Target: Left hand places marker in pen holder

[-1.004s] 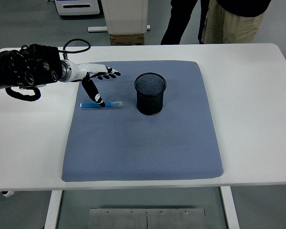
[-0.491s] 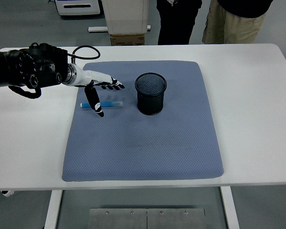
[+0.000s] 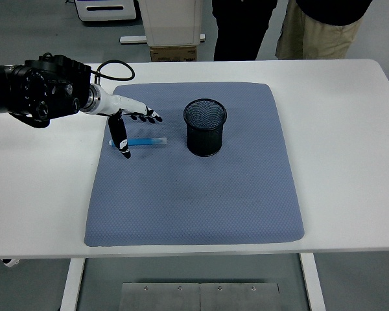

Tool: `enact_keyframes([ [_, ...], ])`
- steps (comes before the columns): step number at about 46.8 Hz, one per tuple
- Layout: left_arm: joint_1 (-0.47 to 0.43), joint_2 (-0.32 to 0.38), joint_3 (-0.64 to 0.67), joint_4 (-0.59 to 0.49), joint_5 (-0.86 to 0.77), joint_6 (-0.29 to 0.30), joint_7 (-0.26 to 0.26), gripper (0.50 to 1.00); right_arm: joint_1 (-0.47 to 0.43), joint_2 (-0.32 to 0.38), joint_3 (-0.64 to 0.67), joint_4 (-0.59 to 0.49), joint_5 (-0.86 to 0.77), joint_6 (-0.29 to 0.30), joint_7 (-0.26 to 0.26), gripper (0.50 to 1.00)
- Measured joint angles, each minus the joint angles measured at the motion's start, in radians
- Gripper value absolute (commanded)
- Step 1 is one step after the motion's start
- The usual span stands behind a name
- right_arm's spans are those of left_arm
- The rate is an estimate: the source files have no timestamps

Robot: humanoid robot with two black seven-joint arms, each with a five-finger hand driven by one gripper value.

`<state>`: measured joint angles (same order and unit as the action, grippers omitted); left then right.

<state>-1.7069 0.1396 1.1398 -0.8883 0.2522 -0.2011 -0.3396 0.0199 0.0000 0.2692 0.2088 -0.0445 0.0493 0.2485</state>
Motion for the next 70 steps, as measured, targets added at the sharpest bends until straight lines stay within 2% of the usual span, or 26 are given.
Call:
enact_keyframes([
  [16,-0.01,-0.013,0.01,0.003,0.063,0.0,0.006,1.0,0.0,0.0,0.0,0.0,0.0,0.0,0.0,1.0],
  [26,-0.002,-0.028,0.011,0.004,0.074,0.0,0.049,1.0,0.0,0.0,0.0,0.0,0.0,0.0,0.0,1.0],
  [60,0.002,-0.059,0.004,0.003,0.088,-0.001,0.05,1.0,0.0,0.0,0.0,0.0,0.0,0.0,0.0,1.0],
  [70,0.001,-0.06,0.004,0.003,0.119,-0.004,0.05,0.924,0.0,0.0,0.0,0.0,0.0,0.0,0.0,1.0],
])
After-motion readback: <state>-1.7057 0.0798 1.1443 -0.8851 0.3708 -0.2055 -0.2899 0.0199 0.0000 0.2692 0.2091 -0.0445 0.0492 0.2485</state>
